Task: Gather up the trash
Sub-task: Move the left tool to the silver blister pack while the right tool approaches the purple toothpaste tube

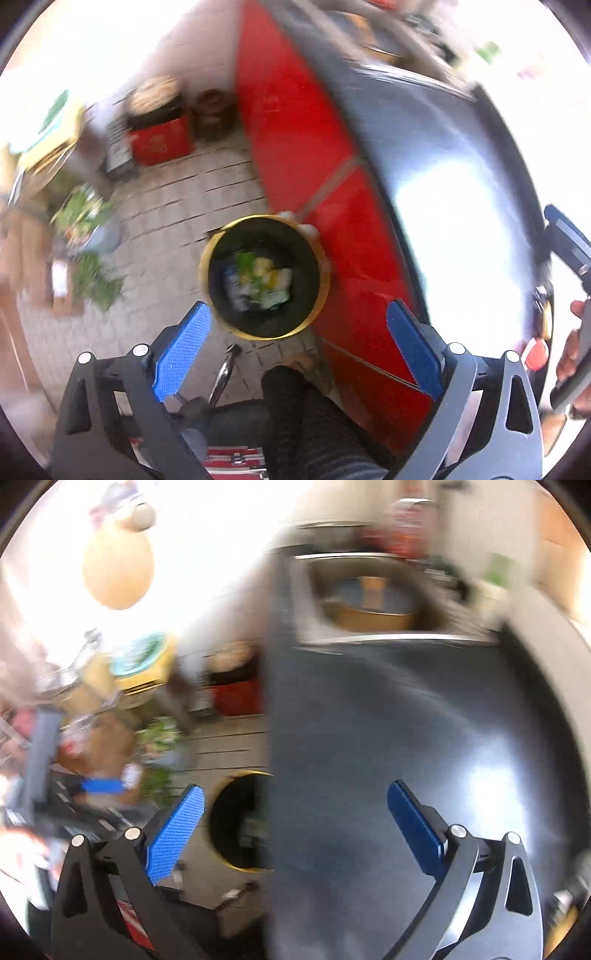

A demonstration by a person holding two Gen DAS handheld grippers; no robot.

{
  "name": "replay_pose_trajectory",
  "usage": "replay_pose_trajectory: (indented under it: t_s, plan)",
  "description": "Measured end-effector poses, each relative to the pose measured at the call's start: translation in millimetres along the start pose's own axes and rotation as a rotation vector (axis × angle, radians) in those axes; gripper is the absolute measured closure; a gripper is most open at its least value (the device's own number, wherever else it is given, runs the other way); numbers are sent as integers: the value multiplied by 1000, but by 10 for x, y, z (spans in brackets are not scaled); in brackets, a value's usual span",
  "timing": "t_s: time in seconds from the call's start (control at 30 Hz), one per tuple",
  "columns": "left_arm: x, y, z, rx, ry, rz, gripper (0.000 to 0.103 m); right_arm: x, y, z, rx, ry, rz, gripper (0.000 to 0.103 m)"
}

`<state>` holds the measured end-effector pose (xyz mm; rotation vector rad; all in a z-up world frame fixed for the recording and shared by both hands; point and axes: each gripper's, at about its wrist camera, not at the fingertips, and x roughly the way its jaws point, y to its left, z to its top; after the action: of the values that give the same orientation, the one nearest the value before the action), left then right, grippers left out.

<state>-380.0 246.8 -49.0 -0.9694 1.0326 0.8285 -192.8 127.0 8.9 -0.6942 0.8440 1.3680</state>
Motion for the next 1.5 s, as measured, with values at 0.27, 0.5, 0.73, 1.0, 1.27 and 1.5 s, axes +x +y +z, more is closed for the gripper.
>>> replay_pose_trajectory:
  t_s: [0.27,0.5,0.73,1.0,1.27,1.5]
  plan:
    - [143,-1617,316,309,44,-111,8,-863,-1579,-1077,339,14,-285,7]
    - [267,-3097,-37,621,33,-170,7,-1741,-2436,-2562,639,-16,-433,7]
    - [544,-4129,-410,808,131,-223,7,-2142,-2868,-4111,863,115,-543,7]
    - [1073,-4854,-463,801,295,-214,7,-2272,-3244,-4559,906,139,-528,7]
    - [1579,-5353,-663,782,320,-106,7,-1804,-3576,-4311,774,211,-467,7]
    - [1761,-5614,-754,788,351,-91,7,-1411,-3623,-4163,562,261,-427,7]
